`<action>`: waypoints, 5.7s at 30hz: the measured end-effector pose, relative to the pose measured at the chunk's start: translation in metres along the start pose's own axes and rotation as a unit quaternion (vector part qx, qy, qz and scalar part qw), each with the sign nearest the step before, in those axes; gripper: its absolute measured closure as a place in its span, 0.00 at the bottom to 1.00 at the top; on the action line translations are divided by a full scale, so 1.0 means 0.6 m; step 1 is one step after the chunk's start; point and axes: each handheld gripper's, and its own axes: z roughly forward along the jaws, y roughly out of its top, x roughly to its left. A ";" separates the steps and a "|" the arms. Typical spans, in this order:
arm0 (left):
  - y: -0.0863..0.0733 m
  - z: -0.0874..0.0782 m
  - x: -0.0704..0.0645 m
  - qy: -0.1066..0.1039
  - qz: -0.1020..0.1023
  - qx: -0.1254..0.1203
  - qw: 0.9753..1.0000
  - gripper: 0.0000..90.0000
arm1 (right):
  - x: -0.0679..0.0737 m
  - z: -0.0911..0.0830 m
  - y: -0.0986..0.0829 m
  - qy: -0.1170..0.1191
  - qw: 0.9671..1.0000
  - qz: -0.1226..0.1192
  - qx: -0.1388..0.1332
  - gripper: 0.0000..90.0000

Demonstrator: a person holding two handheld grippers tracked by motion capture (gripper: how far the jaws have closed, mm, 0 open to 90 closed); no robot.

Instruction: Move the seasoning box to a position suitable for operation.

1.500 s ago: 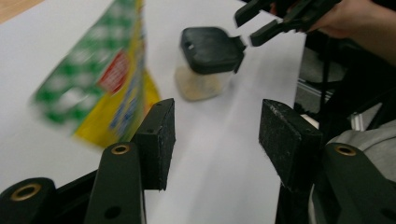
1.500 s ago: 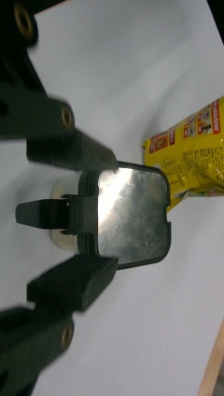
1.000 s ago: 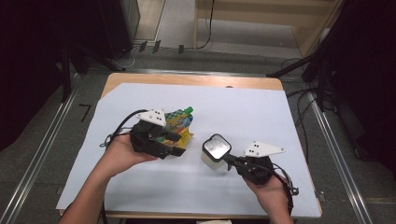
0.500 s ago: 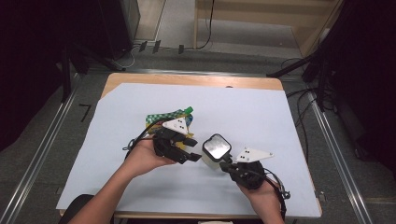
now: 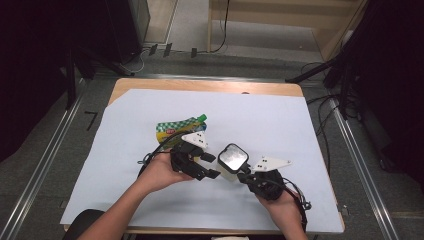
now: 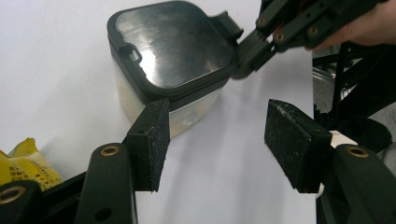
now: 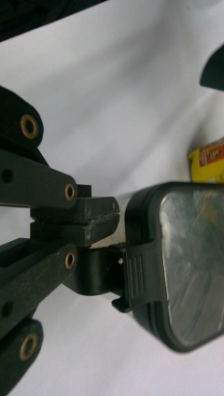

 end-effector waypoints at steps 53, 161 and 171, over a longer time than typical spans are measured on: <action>0.042 0.116 0.022 0.056 0.009 -0.004 0.998 0.17 | -0.128 -0.025 0.006 -0.068 0.994 0.090 -0.011 1.00; 0.035 0.104 -0.020 0.118 -0.003 -0.057 0.991 0.20 | -0.136 0.016 0.036 -0.065 0.996 0.062 0.009 1.00; 0.040 0.100 -0.025 0.122 0.004 -0.064 0.990 0.20 | -0.135 0.015 0.035 -0.063 0.996 0.063 0.010 1.00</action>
